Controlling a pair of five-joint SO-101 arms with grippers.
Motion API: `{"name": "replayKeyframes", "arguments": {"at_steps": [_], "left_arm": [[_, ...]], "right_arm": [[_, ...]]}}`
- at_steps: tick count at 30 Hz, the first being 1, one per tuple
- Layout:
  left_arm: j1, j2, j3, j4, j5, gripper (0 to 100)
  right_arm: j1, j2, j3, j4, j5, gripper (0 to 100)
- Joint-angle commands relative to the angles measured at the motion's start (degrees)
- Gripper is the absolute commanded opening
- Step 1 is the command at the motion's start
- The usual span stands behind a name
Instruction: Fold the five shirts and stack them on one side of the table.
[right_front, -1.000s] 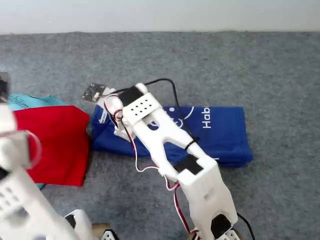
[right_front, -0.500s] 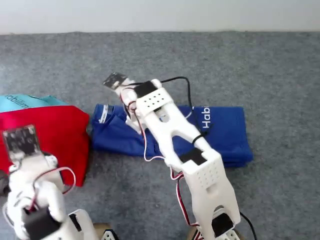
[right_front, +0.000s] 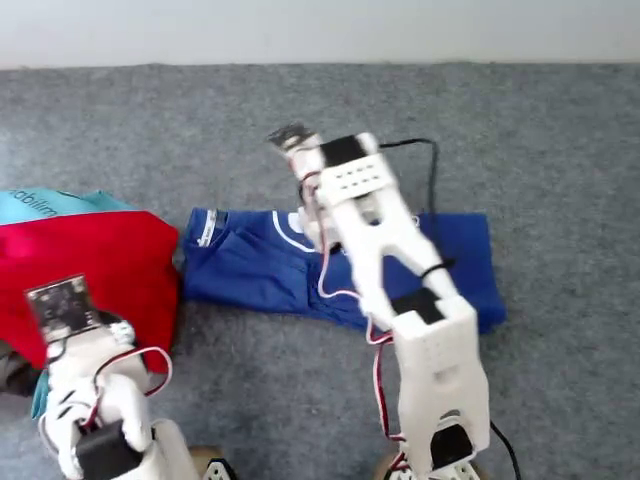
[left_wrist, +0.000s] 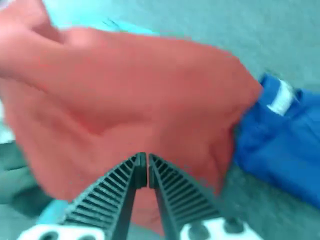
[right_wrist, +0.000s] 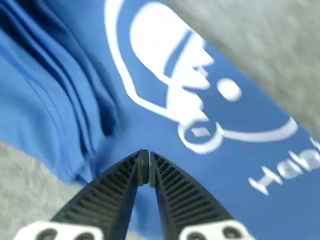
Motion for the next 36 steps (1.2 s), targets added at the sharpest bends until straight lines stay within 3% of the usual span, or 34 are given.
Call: {"name": "replayKeyframes", "arguments": {"at_steps": [1,9,16,20,24,36], "left_arm": [[6.33,0.18,1.54,-2.37,2.2,1],[14.51,0.18,12.7,-8.62,2.11,1],[15.91,0.18,14.81,-8.62,2.11,1],[15.91,0.18,15.34,-8.44,2.11,1],[15.65,0.35,15.34,-8.26,2.37,1],[14.68,0.26,15.34,-8.26,2.46,1]], "right_arm": [[4.97,-6.9,-2.29,4.7,-0.7,0.9],[15.96,-12.7,-1.93,7.6,-0.7,0.9],[25.27,-12.26,-1.76,7.78,-0.7,1.0],[28.79,-12.62,-0.44,7.78,-0.79,11.1],[30.99,-13.14,3.69,7.87,-3.87,24.6],[31.25,-16.31,17.14,-0.31,-4.84,25.5]]}}
